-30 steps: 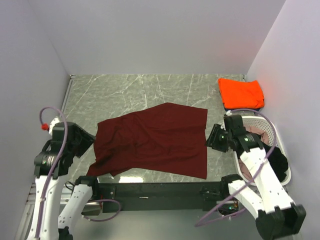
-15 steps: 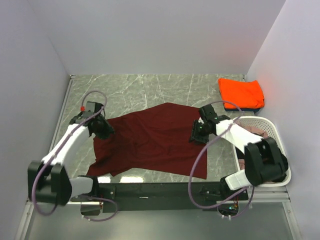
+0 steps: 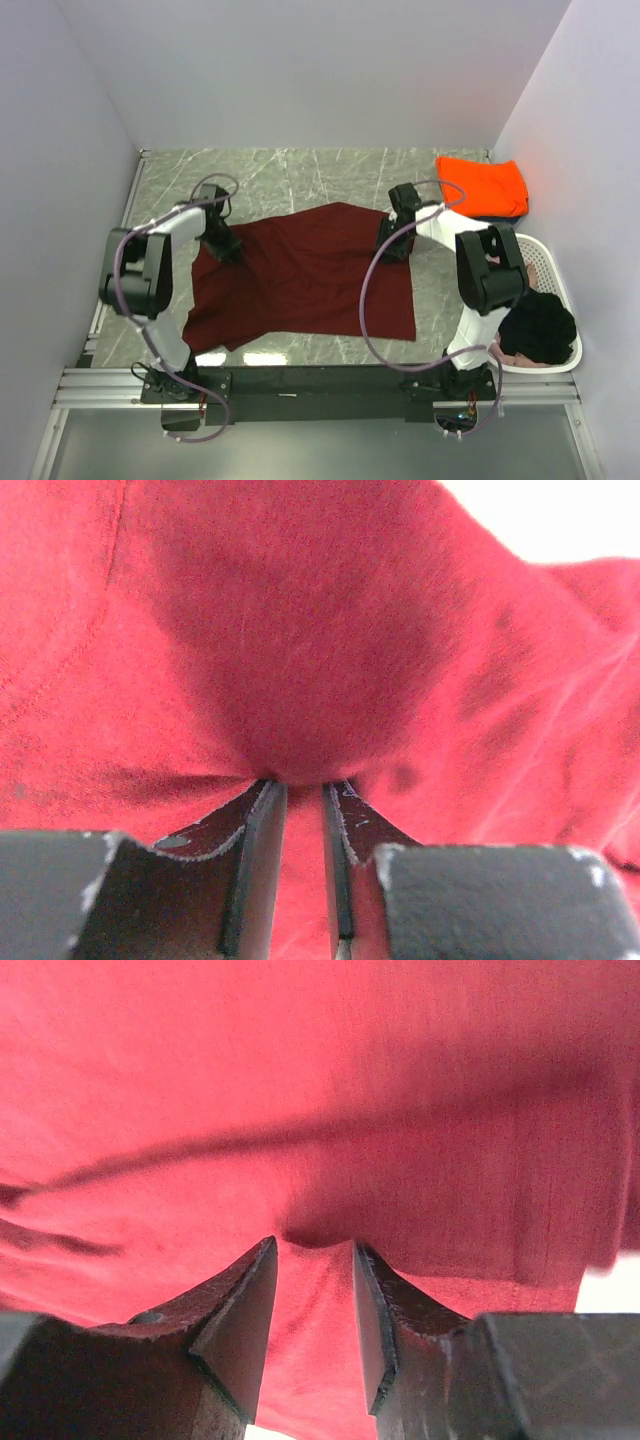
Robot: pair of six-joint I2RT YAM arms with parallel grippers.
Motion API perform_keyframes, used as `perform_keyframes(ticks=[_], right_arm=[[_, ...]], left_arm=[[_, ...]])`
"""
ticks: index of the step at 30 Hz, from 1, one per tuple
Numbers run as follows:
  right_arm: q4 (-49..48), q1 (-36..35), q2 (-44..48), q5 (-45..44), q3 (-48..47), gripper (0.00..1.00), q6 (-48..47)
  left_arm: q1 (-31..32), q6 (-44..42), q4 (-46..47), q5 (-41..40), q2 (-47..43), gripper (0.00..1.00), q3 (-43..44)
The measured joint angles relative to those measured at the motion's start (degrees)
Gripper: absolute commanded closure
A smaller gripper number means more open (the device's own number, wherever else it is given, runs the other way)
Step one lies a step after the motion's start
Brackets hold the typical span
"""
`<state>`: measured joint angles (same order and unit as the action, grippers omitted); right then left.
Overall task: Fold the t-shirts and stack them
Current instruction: Flatten the tshirt out
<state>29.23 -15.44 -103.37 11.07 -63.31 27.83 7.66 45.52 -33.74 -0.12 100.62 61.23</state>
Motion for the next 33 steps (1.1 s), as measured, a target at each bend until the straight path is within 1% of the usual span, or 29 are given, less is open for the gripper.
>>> perform_keyframes(ticks=[5, 8, 10, 11, 12, 14, 15, 16, 17, 18, 20, 23, 25, 27, 29, 32, 33], right_arm=[[1.4, 3.3, -7.9, 1.4, -10.7, 0.55, -0.1], [3.6, 4.3, -12.7, 1.5, -17.8, 0.55, 0.4], [4.5, 4.9, -14.8, 2.2, -21.1, 0.54, 0.4], [4.4, 5.2, -15.0, 2.6, -21.2, 0.54, 0.4], [4.4, 5.4, -15.0, 3.0, -21.1, 0.54, 0.4], [4.3, 5.9, -15.0, 3.9, -21.0, 0.54, 0.4], [4.1, 6.0, -15.0, 4.3, -20.8, 0.54, 0.3], [3.6, 6.1, -14.6, 4.6, -20.3, 0.53, 0.2], [3.0, 6.1, -14.2, 4.9, -19.7, 0.53, 0.2], [2.6, 6.1, -13.6, 5.0, -18.8, 0.52, 0.1], [1.6, 6.1, -11.7, 5.1, -16.3, 0.51, 0.1], [1.4, 5.6, -7.4, 4.6, -11.9, 0.49, 0.2], [1.3, 4.6, -2.8, 4.1, -8.2, 0.49, 0.2], [1.0, 2.8, 2.1, 3.6, -4.9, 0.49, 0.4], [0.0, 0.3, 7.3, 3.2, -1.3, 0.5, 0.7], [-1.5, -3.3, 12.9, 3.0, 4.1, 0.51, 1.2], [-2.1, -4.5, 14.3, 3.1, 6.1, 0.51, 1.5]], left_arm=[[0.0, -1.0, -1.7, -0.5, 11.6, 0.71, 15.4], [0.0, -1.5, -2.0, -1.2, 18.4, 0.68, 25.6], [0.0, -1.7, -2.0, -1.4, 22.3, 0.64, 31.4], [0.0, -1.9, -1.9, -1.5, 23.8, 0.62, 33.8], [0.0, -2.0, -2.2, -1.5, 25.6, 0.57, 36.6], [0.0, -2.5, -2.7, -1.4, 28.2, 0.53, 41.2], [0.0, -2.6, -2.4, -1.5, 29.0, 0.48, 42.7], [0.0, -2.9, -2.1, -1.5, 29.5, 0.44, 43.5], [0.0, -3.0, -1.7, -1.6, 29.5, 0.4, 43.5], [0.0, -3.2, -1.3, -1.8, 29.1, 0.33, 43.1], [0.0, -3.9, 0.6, -2.7, 26.7, 0.26, 39.8], [-0.4, -4.4, 0.6, -4.6, 19.9, 0.26, 31.6], [-1.1, -4.4, 0.0, -6.2, 13.8, 0.28, 25.9], [-1.8, -4.4, -0.4, -7.6, 6.2, 0.32, 20.1], [-2.0, -4.3, -0.2, -8.5, -2.7, 0.39, 14.2], [-0.3, -4.1, -0.3, -8.8, -13.3, 0.47, 6.7], [1.2, -3.9, -0.5, -8.7, -16.4, 0.5, 3.8]])
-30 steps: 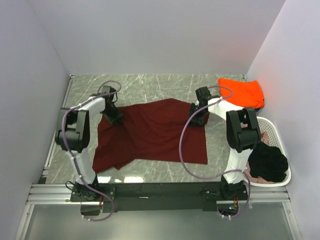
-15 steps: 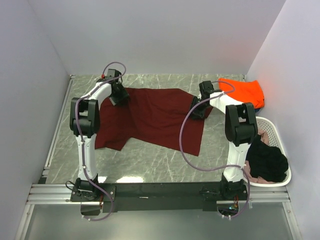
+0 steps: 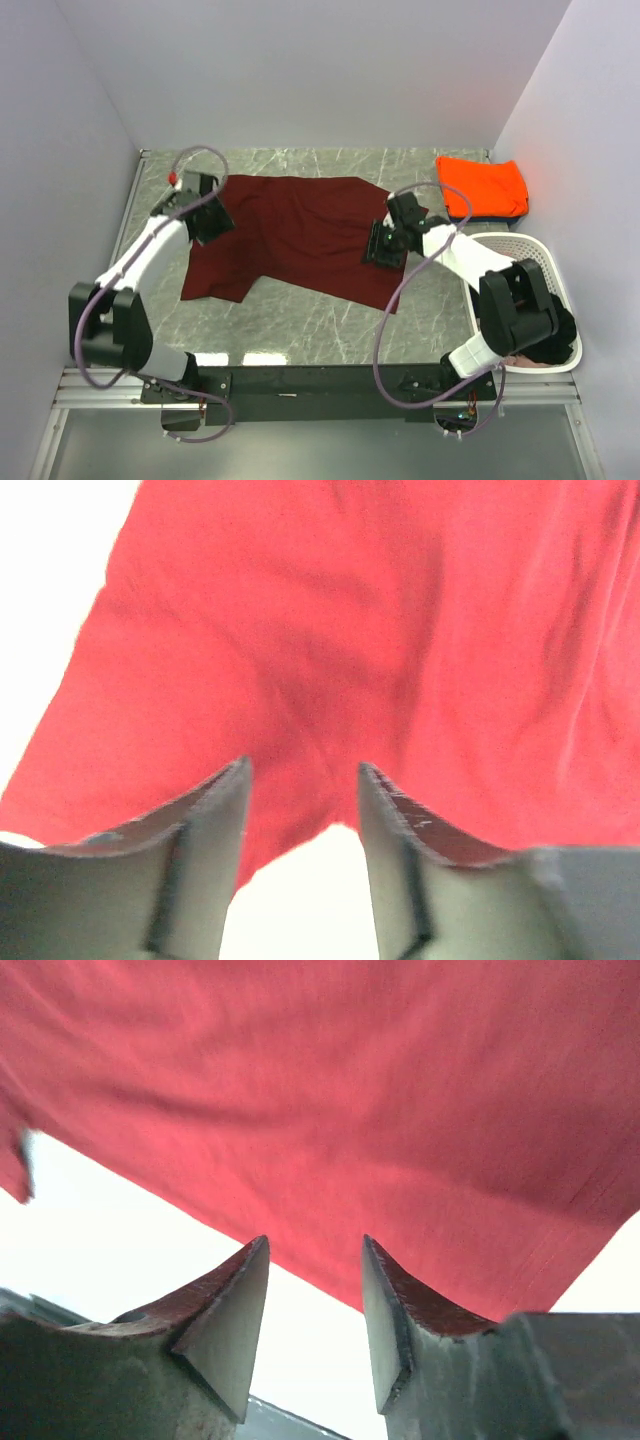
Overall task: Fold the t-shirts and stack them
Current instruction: Flatten the tshirt out
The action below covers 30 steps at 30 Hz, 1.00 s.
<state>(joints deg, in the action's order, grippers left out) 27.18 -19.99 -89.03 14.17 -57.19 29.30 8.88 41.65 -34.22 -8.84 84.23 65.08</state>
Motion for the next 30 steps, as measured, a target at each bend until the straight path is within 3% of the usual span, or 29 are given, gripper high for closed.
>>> perform_keyframes(ticks=[3, 8, 14, 19, 25, 30], right_arm=[[-1.5, -2.1, 2.3, 0.0, 5.7, 0.52, 1.0], [-2.0, -2.3, 3.0, -1.1, 11.7, 0.53, 1.7], [-2.4, -2.3, 6.6, -2.4, 13.2, 0.53, 1.7], [-2.6, -2.3, 10.7, -3.3, 14.5, 0.53, 1.6], [-1.9, -2.1, 12.6, -5.1, 16.2, 0.53, 0.9], [-0.2, -2.1, 15.7, -6.6, 16.4, 0.53, -0.2]], left_arm=[[4.6, 1.1, 0.1, 1.2, -3.9, 0.58, -8.0], [8.2, 3.2, -0.6, 2.5, -3.5, 0.63, -18.3], [9.9, 5.3, 1.4, 2.6, 0.0, 0.7, -20.7], [15.4, 8.2, 3.6, 3.0, 1.0, 0.71, -20.5], [22.8, 15.1, 4.7, 4.5, -2.9, 0.6, -23.8], [23.8, 20.3, -5.2, 3.0, -11.0, 0.41, -25.5]])
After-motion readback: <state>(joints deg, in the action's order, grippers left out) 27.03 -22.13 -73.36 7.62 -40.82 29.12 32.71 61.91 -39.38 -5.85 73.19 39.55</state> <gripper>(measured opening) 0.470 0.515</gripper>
